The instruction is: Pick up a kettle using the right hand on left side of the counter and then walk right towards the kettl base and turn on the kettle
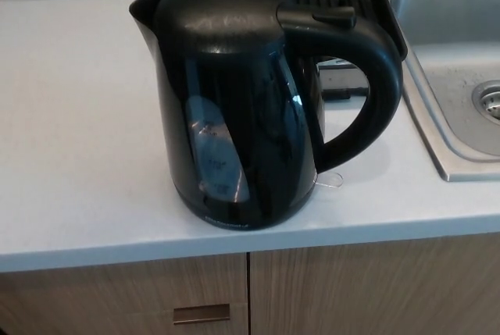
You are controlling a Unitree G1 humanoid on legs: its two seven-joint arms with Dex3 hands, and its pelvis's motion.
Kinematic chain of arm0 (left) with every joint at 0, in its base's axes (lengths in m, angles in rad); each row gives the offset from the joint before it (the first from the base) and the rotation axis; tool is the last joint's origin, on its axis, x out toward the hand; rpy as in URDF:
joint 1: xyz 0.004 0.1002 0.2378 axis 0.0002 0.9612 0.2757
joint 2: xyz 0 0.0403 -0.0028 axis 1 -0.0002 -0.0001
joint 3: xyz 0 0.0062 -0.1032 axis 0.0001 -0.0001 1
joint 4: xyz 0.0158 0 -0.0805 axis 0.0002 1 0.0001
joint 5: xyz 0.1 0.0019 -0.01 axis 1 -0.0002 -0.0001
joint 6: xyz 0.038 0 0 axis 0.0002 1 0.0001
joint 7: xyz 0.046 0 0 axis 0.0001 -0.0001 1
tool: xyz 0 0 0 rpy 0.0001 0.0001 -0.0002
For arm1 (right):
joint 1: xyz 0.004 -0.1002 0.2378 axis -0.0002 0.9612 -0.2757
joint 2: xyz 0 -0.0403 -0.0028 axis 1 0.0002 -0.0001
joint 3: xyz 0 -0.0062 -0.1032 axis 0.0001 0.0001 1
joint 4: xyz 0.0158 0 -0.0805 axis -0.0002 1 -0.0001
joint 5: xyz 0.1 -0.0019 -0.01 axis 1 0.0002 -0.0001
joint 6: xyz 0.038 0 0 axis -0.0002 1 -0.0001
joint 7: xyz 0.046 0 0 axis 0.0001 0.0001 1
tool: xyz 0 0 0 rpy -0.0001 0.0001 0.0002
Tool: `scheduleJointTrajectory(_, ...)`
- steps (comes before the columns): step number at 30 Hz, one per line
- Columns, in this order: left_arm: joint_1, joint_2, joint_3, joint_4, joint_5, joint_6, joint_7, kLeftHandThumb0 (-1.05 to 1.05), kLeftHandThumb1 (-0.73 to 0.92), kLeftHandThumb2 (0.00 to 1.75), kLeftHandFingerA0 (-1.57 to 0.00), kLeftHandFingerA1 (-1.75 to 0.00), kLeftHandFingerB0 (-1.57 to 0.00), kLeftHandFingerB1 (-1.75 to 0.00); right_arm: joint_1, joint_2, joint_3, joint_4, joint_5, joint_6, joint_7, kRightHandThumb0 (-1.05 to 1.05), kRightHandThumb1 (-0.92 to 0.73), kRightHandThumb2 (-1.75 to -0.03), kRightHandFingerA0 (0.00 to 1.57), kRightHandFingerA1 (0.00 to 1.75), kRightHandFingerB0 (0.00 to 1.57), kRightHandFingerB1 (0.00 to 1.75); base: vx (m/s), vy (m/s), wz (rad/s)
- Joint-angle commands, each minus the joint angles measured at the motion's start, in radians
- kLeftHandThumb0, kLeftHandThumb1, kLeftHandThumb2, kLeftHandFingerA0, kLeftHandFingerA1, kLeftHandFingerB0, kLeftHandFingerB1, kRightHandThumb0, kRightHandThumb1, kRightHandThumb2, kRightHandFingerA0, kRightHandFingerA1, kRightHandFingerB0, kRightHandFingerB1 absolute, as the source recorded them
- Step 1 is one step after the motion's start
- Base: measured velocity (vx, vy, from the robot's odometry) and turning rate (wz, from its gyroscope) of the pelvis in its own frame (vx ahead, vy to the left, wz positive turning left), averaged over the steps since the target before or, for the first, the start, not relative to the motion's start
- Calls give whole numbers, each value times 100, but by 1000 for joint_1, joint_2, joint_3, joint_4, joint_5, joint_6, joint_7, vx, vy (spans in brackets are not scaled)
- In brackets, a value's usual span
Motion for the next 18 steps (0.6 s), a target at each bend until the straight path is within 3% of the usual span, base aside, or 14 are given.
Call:
scheduleJointTrajectory(1, 25, 30, 24, 32, -25, -118, -2, 37, 33, 166, -110, -125, -103, -114, 35, -36, -17, 41, -31, -121, -22, -1, -68, -92, 89, 57, 62, 53, 0, 0, 0)
scheduleJointTrajectory(5, 28, 27, 26, 38, -31, -126, 1, 38, 30, 167, -107, -126, -101, -114, 39, -51, -19, 11, -33, -101, -30, 1, -67, -91, 88, 58, 61, 53, 0, 0, 0)
scheduleJointTrajectory(7, 4, 43, 33, 85, -32, -138, 2, 34, 30, 156, -105, -121, -100, -111, 44, -59, -19, -15, -24, -63, -22, -2, -71, -87, 87, 56, 59, 50, 0, 0, 0)
scheduleJointTrajectory(11, -7, 48, 38, 108, -42, -148, -5, 34, 30, 156, -105, -121, -100, -111, 47, -60, -18, -25, -19, -51, -21, -2, -71, -87, 87, 56, 59, 50, 0, 0, 0)
scheduleJointTrajectory(13, -13, 64, 37, 131, -29, -162, -6, 26, 30, 165, -101, -120, -98, -110, 71, -54, -23, -76, -12, -45, -21, -4, -69, -87, 87, 59, 58, 50, 0, 0, 0)
scheduleJointTrajectory(18, 27, 45, 19, 52, -24, -144, 1, 37, 29, 163, -105, -125, -101, -113, 48, -68, -40, -18, -8, -63, -22, -6, -71, -81, 85, 58, 57, 50, 0, 0, 0)
